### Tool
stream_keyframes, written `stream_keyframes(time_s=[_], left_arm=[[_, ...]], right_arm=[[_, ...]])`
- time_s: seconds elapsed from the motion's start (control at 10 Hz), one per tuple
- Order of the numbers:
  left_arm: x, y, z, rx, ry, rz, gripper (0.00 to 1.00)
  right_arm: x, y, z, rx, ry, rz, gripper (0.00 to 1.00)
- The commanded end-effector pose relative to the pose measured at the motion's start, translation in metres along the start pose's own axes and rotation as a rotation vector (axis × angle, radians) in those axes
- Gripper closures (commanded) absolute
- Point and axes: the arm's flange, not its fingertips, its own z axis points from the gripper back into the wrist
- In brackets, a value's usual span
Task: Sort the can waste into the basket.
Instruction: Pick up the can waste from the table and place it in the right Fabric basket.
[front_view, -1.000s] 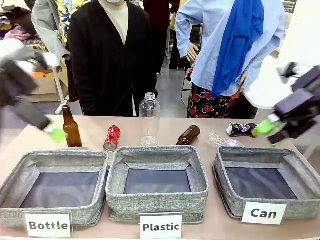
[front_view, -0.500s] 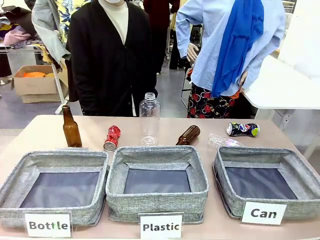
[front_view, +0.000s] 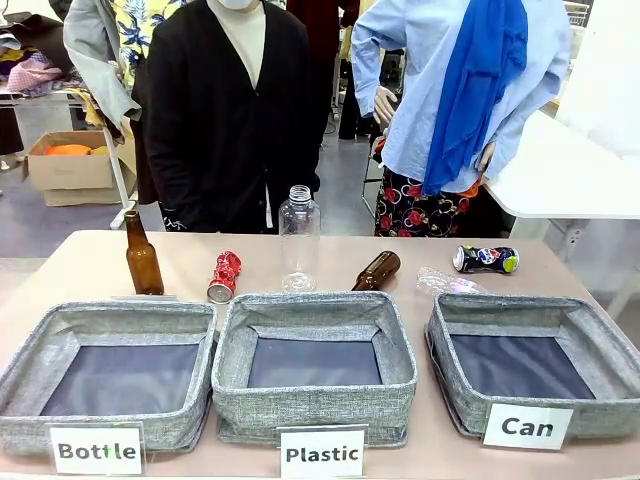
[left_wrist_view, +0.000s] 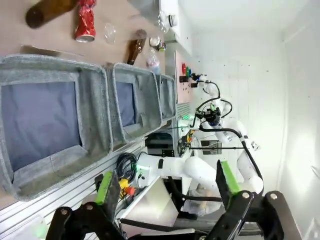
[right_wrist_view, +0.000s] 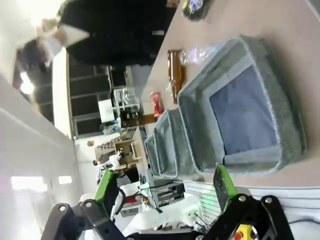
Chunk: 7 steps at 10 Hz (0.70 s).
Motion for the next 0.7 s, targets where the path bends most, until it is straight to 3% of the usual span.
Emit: stream_keyframes(time_s=[0.0, 0.3, 0.6], left_arm=[[-0.012, 0.002, 0.015, 0.008, 0.017, -0.028, 0.00], [-0.012, 0.002, 0.015, 0.008, 0.017, -0.028, 0.00], [-0.012, 0.002, 0.015, 0.008, 0.017, -0.028, 0.00]], right_arm=[[-0.005, 0.014, -0.002, 0.036, 0.095, 0.039, 0.00], [-0.006, 0.009, -0.007, 0.023, 0.063, 0.014, 0.00], [0.010, 0.091, -0.057, -0.313, 0.134, 0.256, 0.00]])
